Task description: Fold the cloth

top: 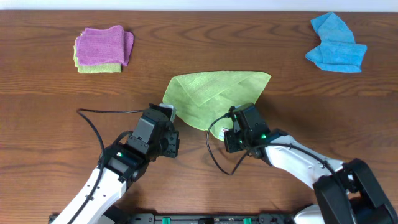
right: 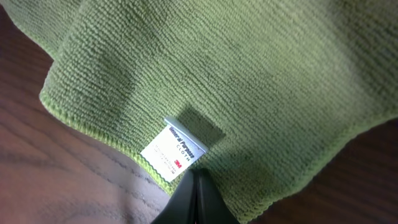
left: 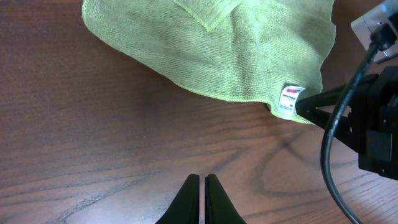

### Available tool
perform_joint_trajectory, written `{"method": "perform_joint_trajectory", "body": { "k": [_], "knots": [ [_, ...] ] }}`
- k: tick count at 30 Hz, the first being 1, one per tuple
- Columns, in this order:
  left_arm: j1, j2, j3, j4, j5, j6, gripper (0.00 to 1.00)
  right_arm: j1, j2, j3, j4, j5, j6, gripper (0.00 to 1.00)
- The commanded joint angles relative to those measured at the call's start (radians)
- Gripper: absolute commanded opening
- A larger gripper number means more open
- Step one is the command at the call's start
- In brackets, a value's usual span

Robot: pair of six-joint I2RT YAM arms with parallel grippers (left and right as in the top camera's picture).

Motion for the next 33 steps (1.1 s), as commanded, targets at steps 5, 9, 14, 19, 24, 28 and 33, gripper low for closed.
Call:
{"method": "perform_joint_trajectory", "body": {
  "k": [5,9,14,19,24,28,33],
  "knots": [
    [0.002,0.001,-0.004,0.0,0.004,-0.012,0.06,-0.003,0.07,-0.024,-0.128,0.24,0.019,0.02],
    [0.002,0.001,-0.004,0.0,0.006,-0.012,0.06,-0.037,0.07,-0.008,-0.193,0.299,0.026,0.02],
    [0.002,0.001,-0.004,0.0,0.007,-0.012,0.06,-0.106,0.07,0.04,-0.303,0.404,0.019,0.02],
    [0.002,0.001,-0.004,0.001,0.007,-0.012,0.06,-0.158,0.07,0.05,-0.337,0.431,-0.012,0.02],
    [0.002,0.001,-0.004,0.004,0.007,-0.012,0.06,-0.181,0.07,0.05,-0.354,0.424,-0.012,0.01],
    [0.002,0.003,-0.004,0.023,0.007,-0.019,0.06,-0.173,0.069,0.05,-0.349,0.381,-0.012,0.02],
    [0.002,0.028,-0.004,0.046,0.004,-0.019,0.06,-0.171,0.069,0.052,-0.334,0.361,-0.012,0.02]
  ]
}}
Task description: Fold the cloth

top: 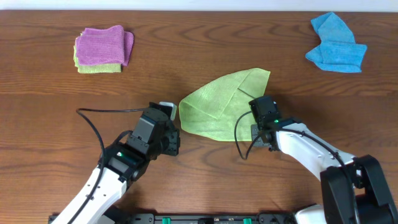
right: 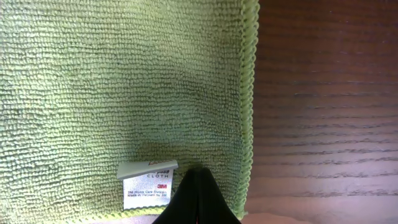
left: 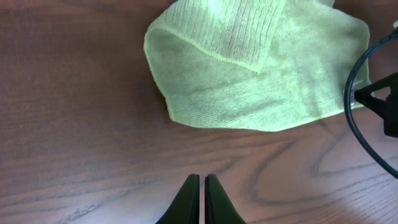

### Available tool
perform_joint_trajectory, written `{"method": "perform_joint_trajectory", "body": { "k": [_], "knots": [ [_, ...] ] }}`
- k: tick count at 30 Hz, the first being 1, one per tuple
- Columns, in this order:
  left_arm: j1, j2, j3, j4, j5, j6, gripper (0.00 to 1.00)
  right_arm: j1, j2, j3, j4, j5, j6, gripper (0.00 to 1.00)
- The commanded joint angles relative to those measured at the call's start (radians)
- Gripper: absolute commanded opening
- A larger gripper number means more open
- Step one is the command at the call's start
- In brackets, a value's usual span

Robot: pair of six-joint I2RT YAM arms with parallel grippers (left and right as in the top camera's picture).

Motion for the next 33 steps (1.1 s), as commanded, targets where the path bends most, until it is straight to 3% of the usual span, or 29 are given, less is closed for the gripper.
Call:
{"method": "perform_joint_trajectory", "body": {
  "k": [1,14,19,25,27,28,29,33],
  "knots": [
    [0.002,0.039,-0.004,0.014,0.0,-0.005,0.06,-0.008,0.05,-0.042,-0.005,-0.044,-0.009,0.02],
    [0.002,0.367,-0.003,0.34,0.033,0.072,0.06,-0.008,0.05,-0.041,0.027,-0.079,-0.024,0.02],
    [0.002,0.46,-0.003,0.435,0.122,0.078,0.06,-0.008,0.05,-0.041,0.032,-0.084,-0.034,0.02],
    [0.004,0.533,-0.001,0.626,0.242,-0.077,0.06,-0.008,0.05,-0.041,0.034,-0.091,-0.035,0.02],
    [0.004,0.545,-0.001,0.651,0.242,-0.118,0.21,-0.008,0.05,-0.041,0.034,-0.101,-0.039,0.02],
    [0.004,0.549,-0.001,0.658,0.249,-0.131,0.42,-0.008,0.05,-0.041,0.034,-0.101,-0.04,0.02],
    [0.004,0.551,-0.001,0.663,0.261,-0.144,0.49,-0.008,0.05,-0.041,0.034,-0.101,-0.04,0.02],
    [0.003,0.552,-0.001,0.664,0.293,-0.264,0.55,-0.008,0.05,-0.041,0.029,-0.101,-0.04,0.02]
  ]
}}
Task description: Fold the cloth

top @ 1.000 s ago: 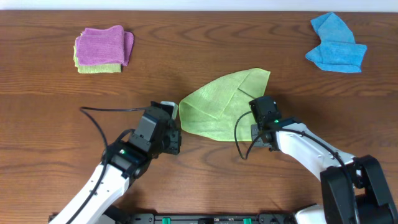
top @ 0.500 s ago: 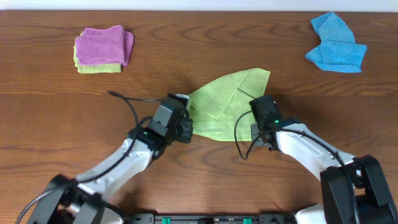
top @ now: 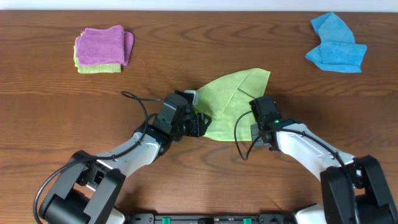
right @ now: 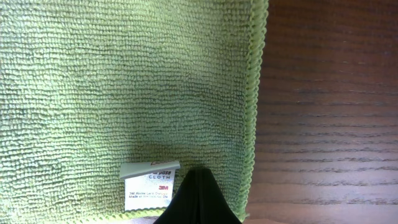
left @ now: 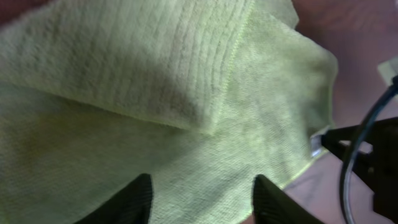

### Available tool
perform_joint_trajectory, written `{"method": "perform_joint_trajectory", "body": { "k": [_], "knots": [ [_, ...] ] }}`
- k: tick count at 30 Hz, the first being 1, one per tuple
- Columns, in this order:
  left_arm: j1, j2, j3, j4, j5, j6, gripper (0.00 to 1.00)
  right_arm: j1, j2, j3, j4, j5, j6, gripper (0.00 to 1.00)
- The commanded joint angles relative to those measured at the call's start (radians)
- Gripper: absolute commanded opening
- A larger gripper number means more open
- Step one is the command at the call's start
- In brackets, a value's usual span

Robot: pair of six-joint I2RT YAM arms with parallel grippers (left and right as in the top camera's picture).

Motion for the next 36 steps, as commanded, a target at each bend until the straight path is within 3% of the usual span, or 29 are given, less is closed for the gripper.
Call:
{"method": "perform_joint_trajectory", "body": {
  "k": [1,11,20,36],
  "knots": [
    [0.003,0.01,0.003,0.004,0.042,-0.151,0.55,-0.008,0.051,-0.037,0.008,-0.093,-0.009,0.02],
    [0.003,0.012,0.003,0.029,-0.029,-0.381,0.57,-0.008,0.051,-0.037,-0.006,-0.093,-0.009,0.02],
    [0.003,0.057,0.003,0.032,-0.109,-0.419,0.56,-0.008,0.051,-0.037,-0.006,-0.093,-0.009,0.01],
    [0.026,0.207,0.003,0.218,-0.1,-0.451,0.52,-0.008,0.051,-0.037,-0.006,-0.097,-0.01,0.02]
  ]
}}
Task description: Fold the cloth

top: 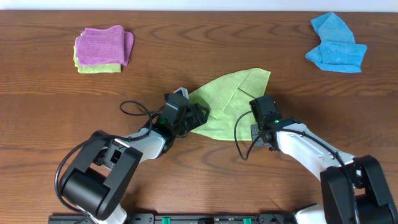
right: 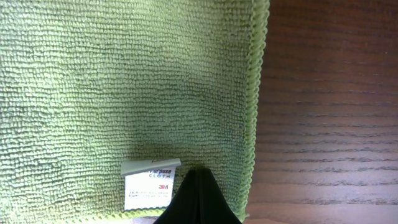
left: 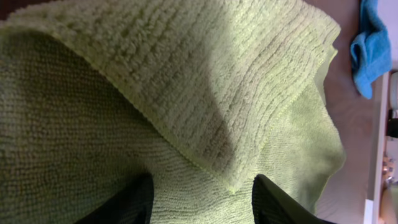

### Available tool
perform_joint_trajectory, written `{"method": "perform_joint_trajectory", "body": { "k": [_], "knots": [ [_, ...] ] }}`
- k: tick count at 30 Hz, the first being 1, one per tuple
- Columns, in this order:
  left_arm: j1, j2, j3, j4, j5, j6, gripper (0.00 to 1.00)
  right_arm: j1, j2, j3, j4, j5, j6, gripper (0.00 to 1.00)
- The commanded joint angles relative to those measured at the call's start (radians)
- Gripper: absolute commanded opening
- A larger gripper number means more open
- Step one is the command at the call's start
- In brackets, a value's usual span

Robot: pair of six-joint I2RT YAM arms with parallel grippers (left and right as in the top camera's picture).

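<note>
A light green cloth (top: 227,99) lies partly folded at the table's middle, one flap doubled over its left part (left: 205,81). My left gripper (top: 198,116) is low over the cloth's left edge. It stands open (left: 202,208), its dark fingers (left: 134,202) straddling the fabric. On the right, my right gripper (top: 254,126) is shut (right: 197,182) on the cloth's near right corner, just beside the white label (right: 150,180). The hemmed right edge (right: 254,99) runs straight along bare wood.
A pink cloth folded on a yellow-green one (top: 102,48) sits at the back left. A crumpled blue cloth (top: 336,43) lies at the back right. Black cables loop beside both arms on the brown wooden table (top: 62,112).
My left gripper, still open, is now lower and closer against the cloth's left edge, its camera looking along the folded flap. The right gripper and its corner have not moved.
First the cloth lay spread toward the left, my right gripper shut on its labelled corner and the left shut clear of it. Then that corner was further right and the cloth doubled over. Later the left gripper was open over the cloth's left side, where it stays.
</note>
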Motion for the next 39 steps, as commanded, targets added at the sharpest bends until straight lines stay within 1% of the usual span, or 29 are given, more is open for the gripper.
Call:
{"method": "perform_joint_trajectory", "body": {
  "k": [1,5,9,13,17,25,28,33,35,39],
  "knots": [
    [0.015,0.046,0.003,0.017,-0.01,-0.012,0.53,-0.008,0.051,-0.037,-0.004,-0.096,-0.01,0.02],
    [0.025,0.053,0.003,0.055,-0.001,-0.013,0.52,-0.008,0.051,-0.037,-0.004,-0.096,-0.01,0.02],
    [0.033,0.053,0.003,0.098,0.082,-0.016,0.52,-0.008,0.051,-0.037,-0.003,-0.095,-0.013,0.02],
    [0.033,0.053,0.003,0.158,0.114,-0.016,0.51,-0.008,0.051,-0.037,-0.003,-0.095,-0.013,0.02],
    [0.033,0.053,0.003,0.201,0.201,-0.023,0.49,-0.008,0.051,-0.037,-0.003,-0.096,-0.013,0.02],
    [0.035,0.053,0.003,0.183,0.203,-0.012,0.49,-0.008,0.051,-0.037,-0.003,-0.095,-0.013,0.01],
    [0.035,0.053,0.003,0.157,0.249,-0.012,0.48,-0.008,0.051,-0.037,-0.003,-0.095,-0.013,0.02],
    [0.035,0.053,0.003,0.043,0.274,-0.002,0.47,-0.008,0.051,-0.037,-0.003,-0.095,-0.013,0.02],
    [0.035,0.053,0.003,0.02,0.282,0.015,0.45,-0.008,0.051,-0.037,-0.003,-0.095,-0.013,0.02],
    [0.036,0.048,0.003,0.035,0.282,0.015,0.44,-0.008,0.051,-0.037,-0.002,-0.095,-0.013,0.02]
  ]
}}
